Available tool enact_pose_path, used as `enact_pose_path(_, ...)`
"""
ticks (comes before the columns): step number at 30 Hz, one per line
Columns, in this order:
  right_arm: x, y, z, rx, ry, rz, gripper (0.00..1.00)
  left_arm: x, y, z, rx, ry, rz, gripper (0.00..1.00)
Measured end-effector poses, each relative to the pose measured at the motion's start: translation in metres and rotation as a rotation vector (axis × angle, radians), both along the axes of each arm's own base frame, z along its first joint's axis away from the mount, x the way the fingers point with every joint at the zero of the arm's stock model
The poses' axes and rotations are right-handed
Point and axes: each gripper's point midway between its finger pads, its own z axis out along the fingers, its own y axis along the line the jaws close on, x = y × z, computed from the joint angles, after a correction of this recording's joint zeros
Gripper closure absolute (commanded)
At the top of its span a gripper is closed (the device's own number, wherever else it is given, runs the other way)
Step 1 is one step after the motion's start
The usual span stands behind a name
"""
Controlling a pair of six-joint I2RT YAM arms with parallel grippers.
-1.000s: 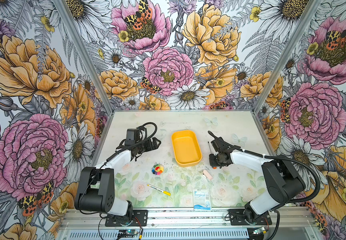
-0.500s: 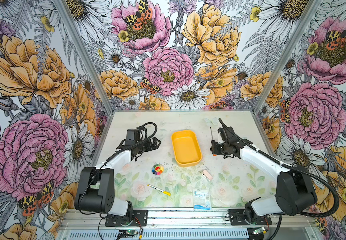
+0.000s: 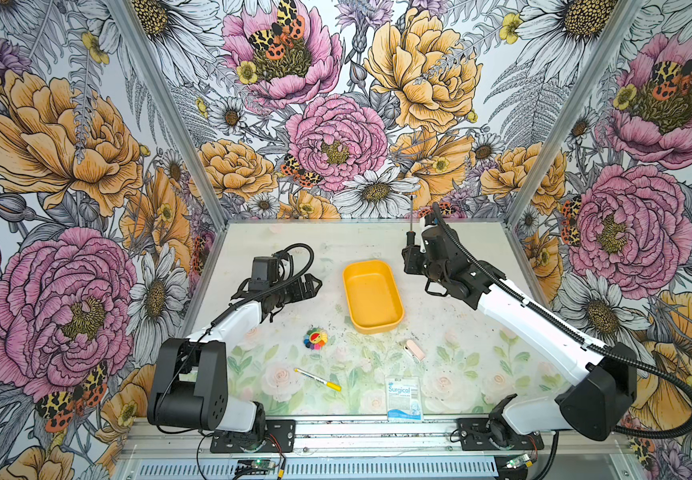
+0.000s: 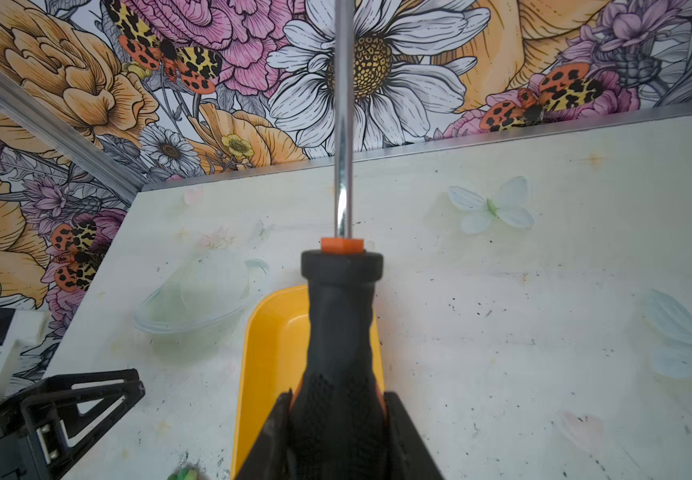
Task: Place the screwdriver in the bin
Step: 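Lift the screwdriver with the right gripper and carry it over the yellow bin, then lower the screwdriver into the yellow bin and open the right gripper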
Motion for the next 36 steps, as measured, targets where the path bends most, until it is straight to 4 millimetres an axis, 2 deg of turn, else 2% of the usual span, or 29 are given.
enact_pose_path(5,-0.003,0.032,-0.041,-0.042,0.076,0.013,1.0,0.0,0.001,-0.001,0.005,0.001,0.005,0.01)
enact_pose_path(8,-0.009,0.044,-0.066,-0.06,0.13,0.023,1.0,0.0,0.002,-0.001,0.008,0.001,0.007,0.01)
enact_pose_path(16,-0.018,0.055,-0.102,-0.053,0.234,0.045,1.0,0.0,0.002,-0.003,0.009,0.007,0.008,0.01)
enact_pose_path(24,-0.03,0.072,-0.152,-0.056,0.381,0.09,1.0,0.001,0.002,-0.006,0.01,0.013,0.008,0.01)
enact_pose_path(29,-0.039,0.076,-0.172,-0.07,0.445,0.114,1.0,0.001,0.002,-0.006,0.01,0.014,0.008,0.01)
enact_pose_path(36,-0.048,0.079,-0.187,-0.084,0.501,0.135,1.0,0.0,0.001,-0.012,0.012,0.03,0.006,0.01)
